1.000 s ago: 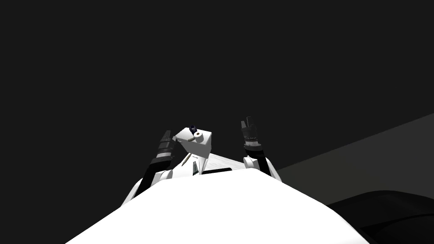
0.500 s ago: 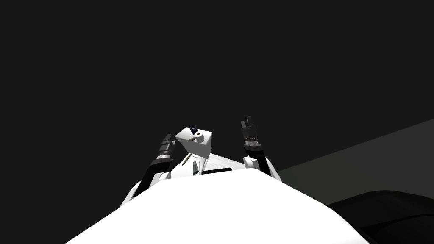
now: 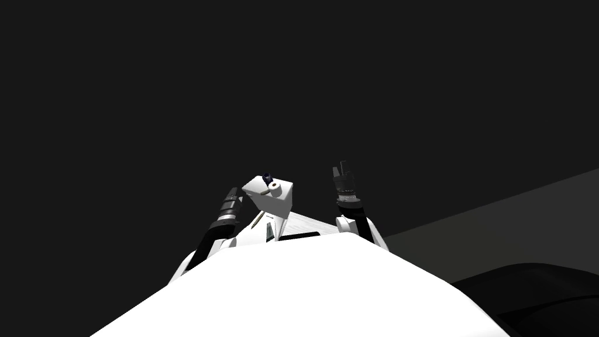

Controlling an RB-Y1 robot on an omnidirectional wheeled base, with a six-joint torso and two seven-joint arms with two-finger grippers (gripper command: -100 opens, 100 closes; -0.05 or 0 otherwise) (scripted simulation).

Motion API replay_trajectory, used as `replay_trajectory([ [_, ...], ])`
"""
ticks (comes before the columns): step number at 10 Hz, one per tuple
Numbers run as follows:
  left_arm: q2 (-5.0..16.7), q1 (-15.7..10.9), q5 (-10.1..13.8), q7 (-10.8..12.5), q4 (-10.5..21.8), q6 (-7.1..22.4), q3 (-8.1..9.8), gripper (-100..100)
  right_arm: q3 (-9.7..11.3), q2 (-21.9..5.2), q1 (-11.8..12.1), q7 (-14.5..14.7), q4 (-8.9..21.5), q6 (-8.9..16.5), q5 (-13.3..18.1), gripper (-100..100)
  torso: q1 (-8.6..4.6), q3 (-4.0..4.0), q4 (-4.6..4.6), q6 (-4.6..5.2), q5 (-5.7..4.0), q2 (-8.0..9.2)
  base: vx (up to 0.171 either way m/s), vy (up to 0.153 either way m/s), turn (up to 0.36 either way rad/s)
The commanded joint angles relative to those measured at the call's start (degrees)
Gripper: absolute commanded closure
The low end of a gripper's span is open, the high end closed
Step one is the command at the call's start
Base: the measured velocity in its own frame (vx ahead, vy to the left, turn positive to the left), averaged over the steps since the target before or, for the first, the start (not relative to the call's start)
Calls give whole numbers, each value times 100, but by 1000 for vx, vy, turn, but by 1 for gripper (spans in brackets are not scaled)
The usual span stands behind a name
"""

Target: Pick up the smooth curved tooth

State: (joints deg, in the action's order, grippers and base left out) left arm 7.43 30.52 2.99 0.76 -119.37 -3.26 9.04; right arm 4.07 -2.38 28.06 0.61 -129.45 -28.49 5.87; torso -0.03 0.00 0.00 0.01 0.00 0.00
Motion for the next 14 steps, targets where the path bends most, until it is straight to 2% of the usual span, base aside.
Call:
replay_trajectory([
  [1,1,4,1,2,-1,-3,0,-100,0,0,0,0,0,0,0,0,0,0,0,0,0,0,0,0,0],
  [6,1,4,1,2,-1,-3,0,-100,0,0,0,0,0,0,0,0,0,0,0,0,0,0,1,0,3],
  [7,62,31,-45,64,61,204,1,-100,0,0,0,0,0,0,0,0,2,1,1,0,0,2,-1,11,-78],
  [10,129,60,-112,147,126,469,12,-100,0,0,0,0,0,0,0,0,6,2,1,0,1,4,-5,10,-43],
  [14,191,85,-229,288,231,990,34,-100,0,0,0,0,0,0,0,0,4,1,0,0,1,1,-1,6,-32],
])
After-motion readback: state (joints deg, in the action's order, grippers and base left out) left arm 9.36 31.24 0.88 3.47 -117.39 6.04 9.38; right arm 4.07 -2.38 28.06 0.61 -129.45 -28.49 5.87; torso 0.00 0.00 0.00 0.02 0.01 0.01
